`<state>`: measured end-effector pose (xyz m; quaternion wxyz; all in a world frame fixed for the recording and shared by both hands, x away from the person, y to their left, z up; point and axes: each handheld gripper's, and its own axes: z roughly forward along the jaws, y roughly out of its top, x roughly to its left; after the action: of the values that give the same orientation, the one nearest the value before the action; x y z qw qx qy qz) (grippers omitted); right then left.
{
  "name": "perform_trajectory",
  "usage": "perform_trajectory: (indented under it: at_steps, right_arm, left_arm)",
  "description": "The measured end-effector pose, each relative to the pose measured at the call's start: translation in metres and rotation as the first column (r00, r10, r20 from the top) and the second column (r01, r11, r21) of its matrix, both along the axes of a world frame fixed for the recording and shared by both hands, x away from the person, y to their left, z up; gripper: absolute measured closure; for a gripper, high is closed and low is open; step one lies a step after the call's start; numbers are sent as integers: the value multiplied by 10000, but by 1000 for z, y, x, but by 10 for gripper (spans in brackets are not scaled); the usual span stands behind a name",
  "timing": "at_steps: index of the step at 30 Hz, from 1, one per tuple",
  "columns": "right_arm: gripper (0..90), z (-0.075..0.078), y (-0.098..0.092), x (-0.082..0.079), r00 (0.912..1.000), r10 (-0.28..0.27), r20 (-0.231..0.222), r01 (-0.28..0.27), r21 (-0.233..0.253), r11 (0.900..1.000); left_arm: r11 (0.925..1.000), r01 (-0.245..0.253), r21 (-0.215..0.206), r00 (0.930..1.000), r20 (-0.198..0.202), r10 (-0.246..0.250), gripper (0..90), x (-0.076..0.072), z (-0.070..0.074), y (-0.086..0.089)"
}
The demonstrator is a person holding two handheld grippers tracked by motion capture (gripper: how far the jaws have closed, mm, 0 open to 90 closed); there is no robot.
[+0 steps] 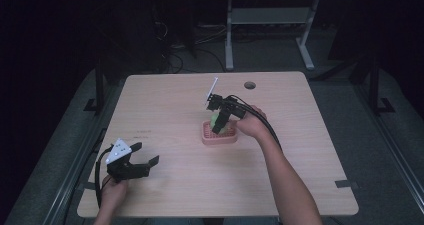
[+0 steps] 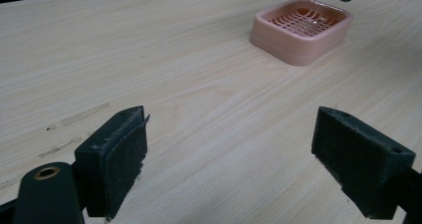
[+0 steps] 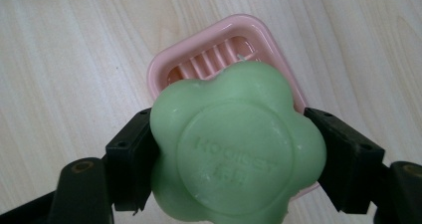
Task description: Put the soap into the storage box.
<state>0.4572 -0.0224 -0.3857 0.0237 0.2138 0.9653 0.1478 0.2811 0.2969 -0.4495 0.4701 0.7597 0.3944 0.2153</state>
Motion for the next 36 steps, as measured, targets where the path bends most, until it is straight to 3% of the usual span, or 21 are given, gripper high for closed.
perform_trajectory:
  at_steps: [13, 36]
  right_arm:
    - [263, -13, 5, 9, 9993, -89, -352, 78, -322, 9995]
    - [261, -25, 7, 14, 9985, -281, -480, 250, -624, 9977]
  left_arm:
    - [10000, 3, -39, 10000, -23, -3, 140, 0, -1, 0]
    - [10000, -13, -26, 10000, 1, 13, 141, 0, -1, 0]
